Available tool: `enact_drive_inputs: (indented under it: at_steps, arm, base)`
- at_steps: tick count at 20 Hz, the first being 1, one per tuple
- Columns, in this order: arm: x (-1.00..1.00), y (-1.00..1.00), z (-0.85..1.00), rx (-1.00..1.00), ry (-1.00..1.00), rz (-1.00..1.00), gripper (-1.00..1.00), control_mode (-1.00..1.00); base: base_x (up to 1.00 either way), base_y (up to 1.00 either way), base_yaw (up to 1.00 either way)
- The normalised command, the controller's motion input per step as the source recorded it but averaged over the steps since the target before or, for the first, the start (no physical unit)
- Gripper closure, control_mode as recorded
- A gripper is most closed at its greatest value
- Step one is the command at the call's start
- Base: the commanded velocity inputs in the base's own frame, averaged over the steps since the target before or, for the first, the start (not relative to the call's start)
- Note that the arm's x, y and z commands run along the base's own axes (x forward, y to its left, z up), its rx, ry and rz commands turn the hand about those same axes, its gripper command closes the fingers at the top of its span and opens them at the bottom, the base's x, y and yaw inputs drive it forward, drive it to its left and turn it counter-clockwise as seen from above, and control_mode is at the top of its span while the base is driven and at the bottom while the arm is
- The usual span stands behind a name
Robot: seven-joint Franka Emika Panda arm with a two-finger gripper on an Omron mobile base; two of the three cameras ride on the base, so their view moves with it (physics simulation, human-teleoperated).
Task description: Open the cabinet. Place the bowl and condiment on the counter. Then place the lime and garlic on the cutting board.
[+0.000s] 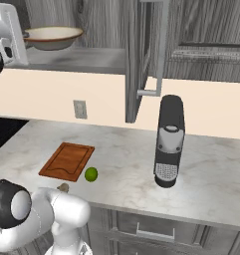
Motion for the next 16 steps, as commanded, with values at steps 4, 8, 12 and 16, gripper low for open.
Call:
enact_drive_inputs:
  at_steps: [4, 8, 12, 16]
  arm:
    - [-0.74, -0.10, 0.00, 0.00, 0.00, 0.00, 1.00, -1.00]
    - [-0.79, -0.06, 0.00, 0.00, 0.00, 0.00, 1.00, -1.00]
    - [-0.78, 0.00, 0.00, 0.00, 0.00, 0.00, 1.00, -1.00]
    - [-0.76, 0.00, 0.00, 0.00, 0.00, 0.00, 1.00, -1.00]
  base:
    - [0.00, 0.00, 0.00]
    - [0.00, 0.00, 0.00]
    - [0.00, 0.00, 0.00]
    - [0.00, 0.00, 0.00]
